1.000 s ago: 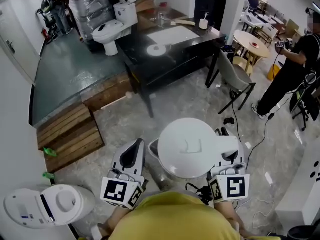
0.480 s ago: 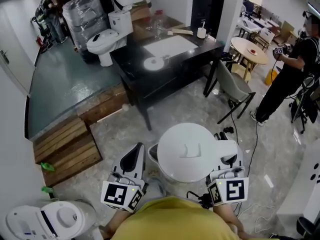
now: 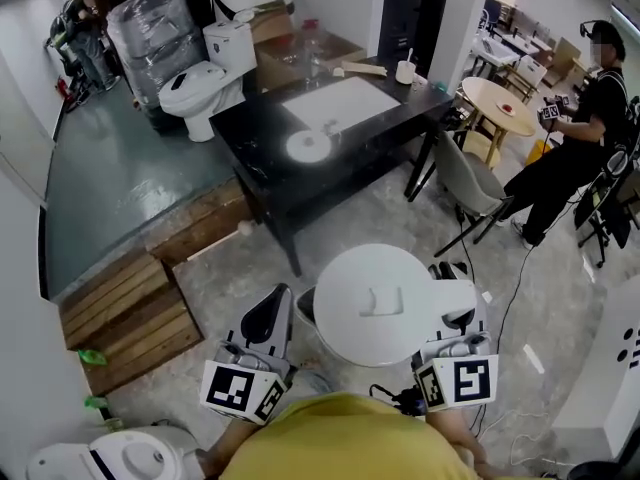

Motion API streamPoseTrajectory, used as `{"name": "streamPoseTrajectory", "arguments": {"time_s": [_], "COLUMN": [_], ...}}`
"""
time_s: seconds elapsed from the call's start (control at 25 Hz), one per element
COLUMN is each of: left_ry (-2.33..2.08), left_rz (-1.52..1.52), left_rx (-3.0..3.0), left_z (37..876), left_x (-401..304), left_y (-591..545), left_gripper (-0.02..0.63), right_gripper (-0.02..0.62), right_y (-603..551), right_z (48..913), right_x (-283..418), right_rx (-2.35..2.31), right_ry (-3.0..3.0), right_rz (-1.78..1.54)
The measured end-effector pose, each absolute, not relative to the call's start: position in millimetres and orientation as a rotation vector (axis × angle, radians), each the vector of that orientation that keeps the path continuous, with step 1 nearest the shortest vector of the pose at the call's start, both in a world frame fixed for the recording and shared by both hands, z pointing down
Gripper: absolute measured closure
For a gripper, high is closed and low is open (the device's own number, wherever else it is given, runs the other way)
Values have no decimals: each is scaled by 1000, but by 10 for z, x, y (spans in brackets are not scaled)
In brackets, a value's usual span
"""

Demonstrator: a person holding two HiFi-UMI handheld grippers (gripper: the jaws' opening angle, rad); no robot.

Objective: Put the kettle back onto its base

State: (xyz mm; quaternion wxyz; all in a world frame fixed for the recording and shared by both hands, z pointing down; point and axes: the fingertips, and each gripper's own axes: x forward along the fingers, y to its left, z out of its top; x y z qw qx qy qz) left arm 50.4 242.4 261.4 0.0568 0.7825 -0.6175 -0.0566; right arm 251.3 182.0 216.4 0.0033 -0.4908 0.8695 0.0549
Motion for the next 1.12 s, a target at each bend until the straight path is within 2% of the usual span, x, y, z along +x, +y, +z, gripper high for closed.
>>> {"name": "streamPoseTrajectory", "arguments": {"time_s": [0.52, 1.12], "left_ry": [-1810, -1763], "left_rz": [-164, -176], "left_rx": [2425, 2411], "left_z": [2693, 2810], "left_x": [-136, -387], "left_y": [1670, 1095], "left_gripper": [597, 597], "right_gripper": [528, 528], "right_y": [1173, 537], "right_z": [2237, 2222], "right_x": [1968, 1735], "right_rx": [-1619, -1630], "right_ry": [2699, 2695], "right_rz": [168, 161]}}
